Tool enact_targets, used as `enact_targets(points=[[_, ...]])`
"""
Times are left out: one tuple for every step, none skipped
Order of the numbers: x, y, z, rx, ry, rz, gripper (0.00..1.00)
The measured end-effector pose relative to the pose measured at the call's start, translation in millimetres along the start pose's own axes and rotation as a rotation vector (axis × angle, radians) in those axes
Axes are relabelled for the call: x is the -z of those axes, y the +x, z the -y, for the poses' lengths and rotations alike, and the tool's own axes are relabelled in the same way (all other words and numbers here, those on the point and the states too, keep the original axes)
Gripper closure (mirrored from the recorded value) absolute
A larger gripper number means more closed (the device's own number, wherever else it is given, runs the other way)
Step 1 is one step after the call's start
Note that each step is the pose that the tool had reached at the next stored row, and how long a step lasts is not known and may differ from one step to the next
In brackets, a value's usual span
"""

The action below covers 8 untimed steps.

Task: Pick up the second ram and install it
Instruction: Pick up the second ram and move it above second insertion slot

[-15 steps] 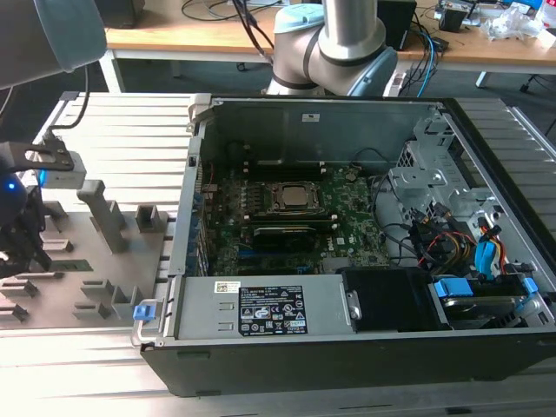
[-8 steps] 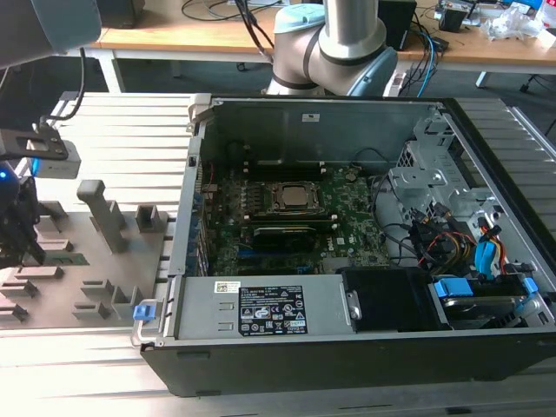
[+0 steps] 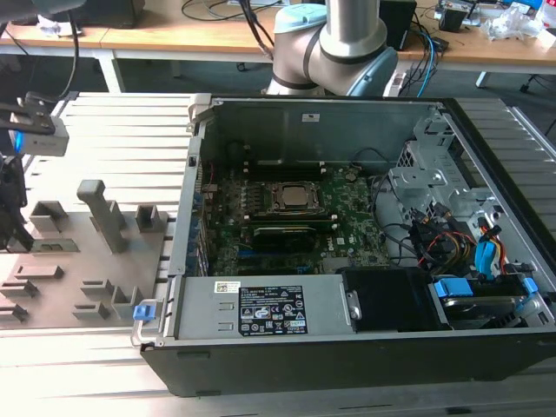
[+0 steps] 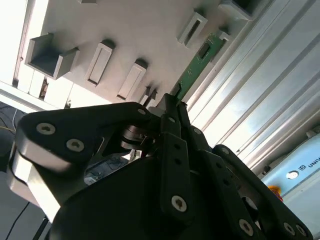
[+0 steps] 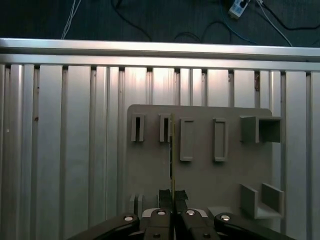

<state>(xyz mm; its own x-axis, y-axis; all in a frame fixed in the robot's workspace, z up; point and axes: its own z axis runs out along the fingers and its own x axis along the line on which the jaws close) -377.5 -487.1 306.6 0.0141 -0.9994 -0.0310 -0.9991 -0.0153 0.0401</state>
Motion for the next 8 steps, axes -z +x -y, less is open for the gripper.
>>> enact_targets(points=[[3.5, -0.1, -0.1, 0.0, 0.0, 0.0, 0.86], [7.3, -0.2, -0.3, 0.0, 0.0, 0.0, 0.86], [13.8, -0.4, -0.5, 0.0, 0.0, 0.0001, 0.86], [19.3, -0.6, -0.8, 0.0, 0.0, -0.0001, 0.86], [22.3, -0.7, -0.9, 0.0, 0.0, -0.0001, 0.86], [27.6, -0.9, -1.1, 0.0, 0.0, 0.0001, 0.86], [30.7, -1.0, -1.2, 0.0, -0.0001, 0.0, 0.86], [34.1, -1.0, -1.4, 0.0, 0.0, 0.0, 0.86]])
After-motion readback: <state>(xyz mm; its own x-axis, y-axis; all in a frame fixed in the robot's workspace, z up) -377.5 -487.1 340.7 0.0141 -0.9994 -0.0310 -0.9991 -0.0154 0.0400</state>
